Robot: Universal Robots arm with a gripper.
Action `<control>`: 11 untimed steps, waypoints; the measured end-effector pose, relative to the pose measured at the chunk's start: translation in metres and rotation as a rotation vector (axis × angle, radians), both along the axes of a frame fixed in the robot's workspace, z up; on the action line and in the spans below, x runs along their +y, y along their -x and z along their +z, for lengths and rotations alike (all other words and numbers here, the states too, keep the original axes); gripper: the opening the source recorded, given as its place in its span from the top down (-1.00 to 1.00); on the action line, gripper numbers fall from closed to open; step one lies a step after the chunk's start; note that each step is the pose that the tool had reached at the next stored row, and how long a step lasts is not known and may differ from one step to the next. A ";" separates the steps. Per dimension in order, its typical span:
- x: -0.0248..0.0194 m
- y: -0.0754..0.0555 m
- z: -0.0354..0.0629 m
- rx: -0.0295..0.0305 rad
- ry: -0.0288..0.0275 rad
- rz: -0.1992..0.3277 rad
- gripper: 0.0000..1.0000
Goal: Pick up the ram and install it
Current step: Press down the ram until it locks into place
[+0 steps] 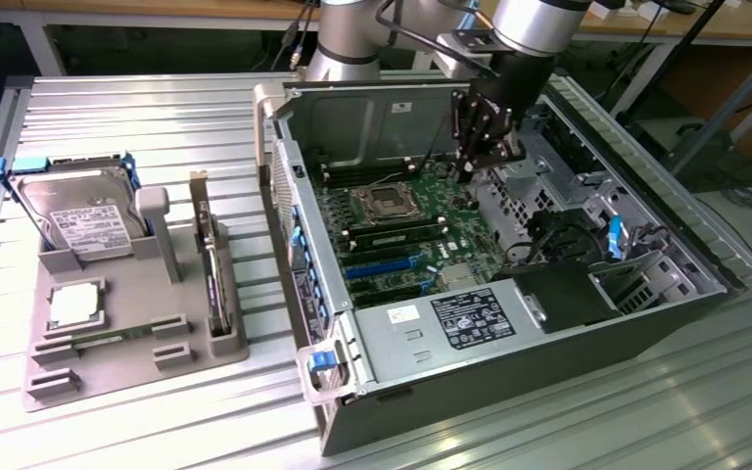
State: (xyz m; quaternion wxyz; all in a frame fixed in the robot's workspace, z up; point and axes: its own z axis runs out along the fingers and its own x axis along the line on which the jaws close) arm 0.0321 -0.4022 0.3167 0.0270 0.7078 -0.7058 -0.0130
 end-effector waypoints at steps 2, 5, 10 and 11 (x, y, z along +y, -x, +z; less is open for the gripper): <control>0.0000 0.000 -0.0001 -0.0020 -0.0001 -0.061 0.80; 0.0000 0.000 -0.0001 -0.0044 -0.0002 -0.144 0.80; 0.0000 0.000 -0.0001 -0.0049 0.0001 -0.260 0.80; 0.0000 0.000 -0.0001 -0.0049 0.0001 -0.270 0.80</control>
